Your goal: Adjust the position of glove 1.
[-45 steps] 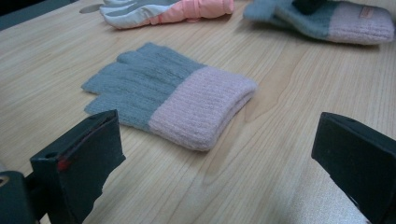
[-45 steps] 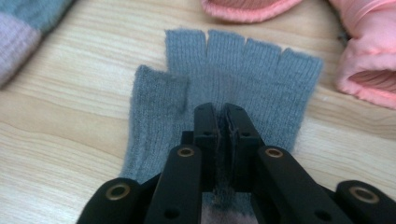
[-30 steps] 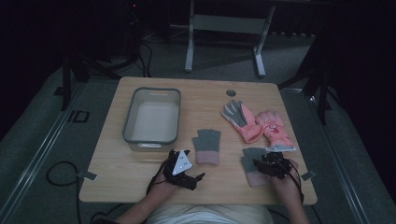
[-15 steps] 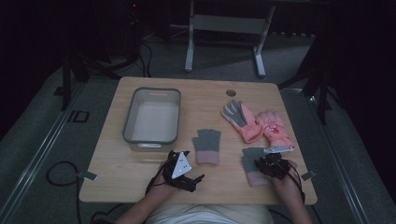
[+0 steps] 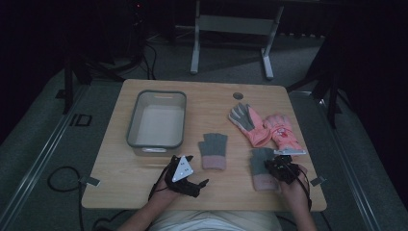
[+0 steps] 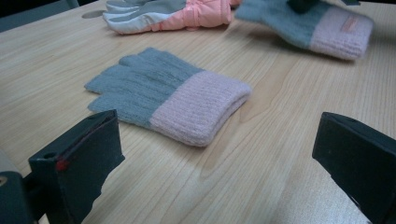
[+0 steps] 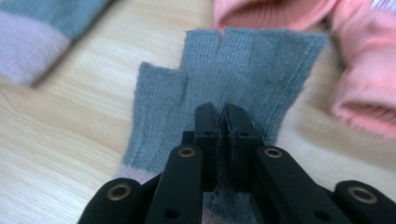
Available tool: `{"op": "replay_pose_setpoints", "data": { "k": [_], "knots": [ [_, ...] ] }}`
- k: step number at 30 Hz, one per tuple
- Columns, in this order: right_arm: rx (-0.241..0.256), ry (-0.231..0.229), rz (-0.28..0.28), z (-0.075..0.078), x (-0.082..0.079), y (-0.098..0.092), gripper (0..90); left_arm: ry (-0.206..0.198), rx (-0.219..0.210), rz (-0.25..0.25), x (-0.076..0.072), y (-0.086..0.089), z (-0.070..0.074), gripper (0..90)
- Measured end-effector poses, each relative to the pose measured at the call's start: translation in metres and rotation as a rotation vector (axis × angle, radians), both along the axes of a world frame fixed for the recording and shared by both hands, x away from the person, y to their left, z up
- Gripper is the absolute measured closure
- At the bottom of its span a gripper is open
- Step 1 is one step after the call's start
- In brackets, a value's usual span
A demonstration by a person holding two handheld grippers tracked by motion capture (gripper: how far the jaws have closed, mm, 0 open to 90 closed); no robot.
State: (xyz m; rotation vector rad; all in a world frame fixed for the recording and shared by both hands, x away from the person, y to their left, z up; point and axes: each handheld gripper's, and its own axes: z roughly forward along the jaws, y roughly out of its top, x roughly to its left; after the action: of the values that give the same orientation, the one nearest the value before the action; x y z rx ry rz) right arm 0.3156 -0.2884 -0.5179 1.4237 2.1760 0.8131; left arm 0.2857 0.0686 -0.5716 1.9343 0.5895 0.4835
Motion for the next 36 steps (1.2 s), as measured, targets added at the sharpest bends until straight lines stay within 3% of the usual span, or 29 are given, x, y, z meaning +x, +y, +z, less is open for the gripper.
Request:
{"op": "replay_pose_setpoints", "data": {
  "k": [4,10,12,17,22,26,31,36],
  "knots": [
    [0.014,-0.049,0.006,0.019,0.000,0.017,85.3,0.007,0.007,-0.001,0.001,-0.001,0.000,1.0],
    [0.031,-0.081,0.010,0.038,0.011,0.041,85.3,0.000,0.015,-0.009,0.000,-0.001,0.000,1.0],
    [0.023,-0.098,0.021,0.043,0.013,0.050,85.3,-0.002,0.024,-0.012,0.000,-0.002,0.000,1.0],
    [0.058,-0.103,0.017,0.049,0.023,0.067,85.3,0.001,0.018,-0.012,0.000,-0.002,0.000,1.0],
    [0.091,-0.101,0.010,0.050,0.033,0.089,85.3,-0.006,0.028,-0.016,-0.001,-0.003,0.000,1.0],
    [0.088,-0.106,0.022,0.048,0.036,0.106,85.3,-0.009,0.028,-0.013,-0.001,-0.003,0.000,1.0],
    [0.162,-0.073,0.024,0.045,0.044,0.130,85.3,-0.012,0.027,-0.015,-0.002,-0.003,0.000,1.0],
    [0.174,-0.043,0.026,0.033,0.048,0.147,85.2,-0.015,0.024,-0.010,-0.002,-0.002,0.000,1.0]
  ]
}}
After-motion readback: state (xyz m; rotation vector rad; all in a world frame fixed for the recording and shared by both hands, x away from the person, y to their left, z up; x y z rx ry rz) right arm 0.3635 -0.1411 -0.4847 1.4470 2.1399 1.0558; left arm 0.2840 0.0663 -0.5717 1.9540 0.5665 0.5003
